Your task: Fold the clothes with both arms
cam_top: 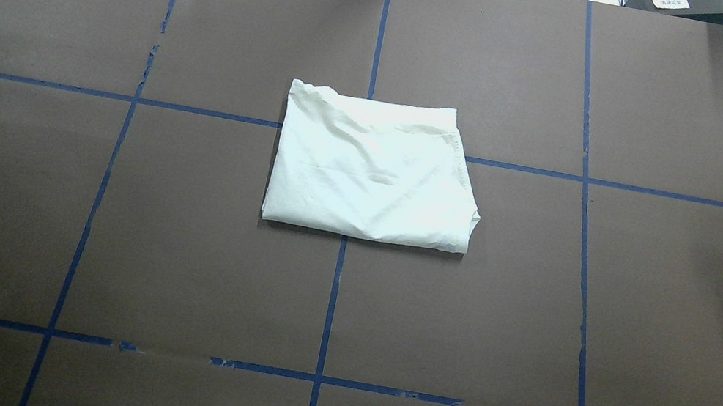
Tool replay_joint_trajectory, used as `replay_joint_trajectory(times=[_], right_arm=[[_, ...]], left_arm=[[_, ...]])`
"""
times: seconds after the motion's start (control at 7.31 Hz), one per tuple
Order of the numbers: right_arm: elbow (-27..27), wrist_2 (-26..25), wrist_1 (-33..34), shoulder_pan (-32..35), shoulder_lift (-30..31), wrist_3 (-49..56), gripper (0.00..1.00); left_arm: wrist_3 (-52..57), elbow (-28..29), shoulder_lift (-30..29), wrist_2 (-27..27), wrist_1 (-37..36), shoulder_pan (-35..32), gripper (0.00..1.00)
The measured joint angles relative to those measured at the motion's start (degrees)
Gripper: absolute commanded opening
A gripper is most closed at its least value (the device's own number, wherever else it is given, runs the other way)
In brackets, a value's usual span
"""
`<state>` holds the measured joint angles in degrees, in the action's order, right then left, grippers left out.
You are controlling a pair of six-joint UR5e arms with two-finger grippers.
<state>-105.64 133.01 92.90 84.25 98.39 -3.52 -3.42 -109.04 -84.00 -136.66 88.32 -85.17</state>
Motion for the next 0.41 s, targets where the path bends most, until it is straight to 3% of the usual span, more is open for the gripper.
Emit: replay_joint_trajectory(times=[0.41], right_arm=[[-0.3,0.2,0.0,0.0,-0.1,0.0,1.0]], left_arm=[[0.0,-0.5,-0.1,0.0,-0.1,0.0,1.0]])
